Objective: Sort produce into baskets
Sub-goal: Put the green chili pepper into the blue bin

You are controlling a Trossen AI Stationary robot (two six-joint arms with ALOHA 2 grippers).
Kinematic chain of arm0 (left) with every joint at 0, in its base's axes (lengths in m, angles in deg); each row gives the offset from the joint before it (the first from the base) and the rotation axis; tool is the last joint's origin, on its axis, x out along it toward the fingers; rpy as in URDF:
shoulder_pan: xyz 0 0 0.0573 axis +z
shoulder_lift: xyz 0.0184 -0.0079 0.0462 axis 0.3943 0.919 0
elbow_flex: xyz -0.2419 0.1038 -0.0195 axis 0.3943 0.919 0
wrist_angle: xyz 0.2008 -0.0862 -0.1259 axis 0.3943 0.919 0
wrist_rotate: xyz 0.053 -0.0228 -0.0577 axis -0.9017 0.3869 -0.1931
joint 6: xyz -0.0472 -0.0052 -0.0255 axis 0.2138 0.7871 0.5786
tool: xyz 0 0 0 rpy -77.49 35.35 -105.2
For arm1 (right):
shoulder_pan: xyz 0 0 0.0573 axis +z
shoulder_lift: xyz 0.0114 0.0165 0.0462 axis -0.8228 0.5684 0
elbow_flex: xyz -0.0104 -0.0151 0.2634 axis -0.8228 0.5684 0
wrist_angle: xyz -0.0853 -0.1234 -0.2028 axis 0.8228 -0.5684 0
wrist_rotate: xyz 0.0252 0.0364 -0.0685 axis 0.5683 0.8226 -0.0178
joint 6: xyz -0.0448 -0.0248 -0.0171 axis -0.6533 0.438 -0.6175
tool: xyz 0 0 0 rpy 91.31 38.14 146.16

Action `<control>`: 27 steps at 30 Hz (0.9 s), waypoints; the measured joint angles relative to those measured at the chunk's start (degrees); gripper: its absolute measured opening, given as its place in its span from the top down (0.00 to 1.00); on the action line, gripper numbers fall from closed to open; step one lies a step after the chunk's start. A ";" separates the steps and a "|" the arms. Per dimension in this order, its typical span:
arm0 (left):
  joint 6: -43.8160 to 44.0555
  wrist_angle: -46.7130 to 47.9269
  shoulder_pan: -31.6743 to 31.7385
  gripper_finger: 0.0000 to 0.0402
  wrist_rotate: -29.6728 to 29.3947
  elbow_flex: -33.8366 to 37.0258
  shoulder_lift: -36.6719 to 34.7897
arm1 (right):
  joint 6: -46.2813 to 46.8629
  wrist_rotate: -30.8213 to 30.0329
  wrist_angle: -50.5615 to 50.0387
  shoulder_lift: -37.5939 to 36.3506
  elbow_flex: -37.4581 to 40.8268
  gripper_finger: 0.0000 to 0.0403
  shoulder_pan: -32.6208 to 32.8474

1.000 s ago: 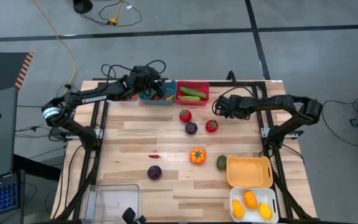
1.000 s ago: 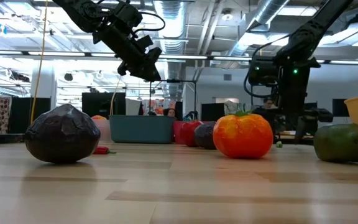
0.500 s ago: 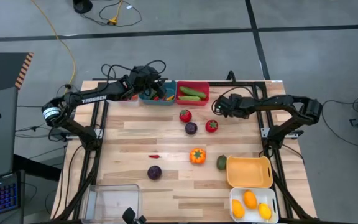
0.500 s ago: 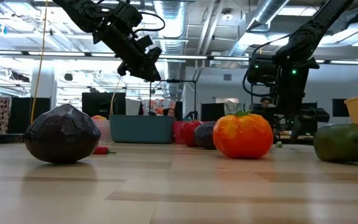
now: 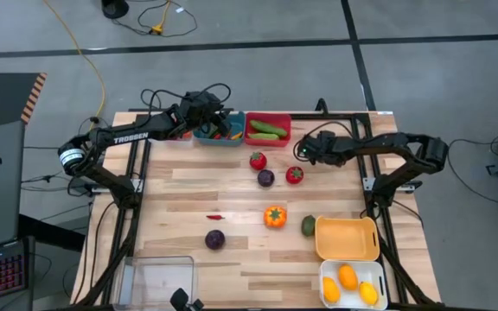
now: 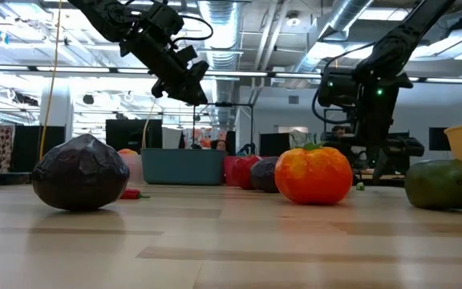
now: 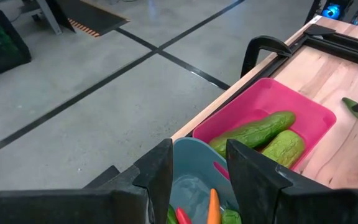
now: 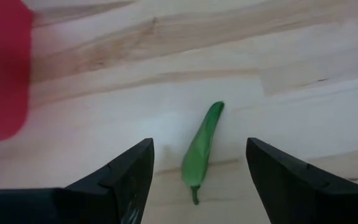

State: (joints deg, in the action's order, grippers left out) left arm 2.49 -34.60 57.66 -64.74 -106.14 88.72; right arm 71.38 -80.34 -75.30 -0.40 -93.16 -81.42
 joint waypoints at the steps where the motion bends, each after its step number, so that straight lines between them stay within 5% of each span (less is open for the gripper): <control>1: 0.01 0.00 0.00 0.66 0.00 0.00 0.00 | 0.00 -0.15 -0.01 0.00 -0.01 0.30 0.29; 20: 0.01 0.00 -0.81 0.66 0.04 0.00 0.00 | 0.22 -3.92 2.42 8.63 -1.58 0.31 1.46; 27: 0.01 0.01 -0.81 0.66 0.02 0.00 0.00 | 0.04 -3.08 2.69 7.82 -1.54 0.46 1.55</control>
State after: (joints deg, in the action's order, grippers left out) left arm 2.50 -34.59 56.85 -64.72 -106.14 88.72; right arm 71.42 -83.42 -72.62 7.43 -94.69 -79.88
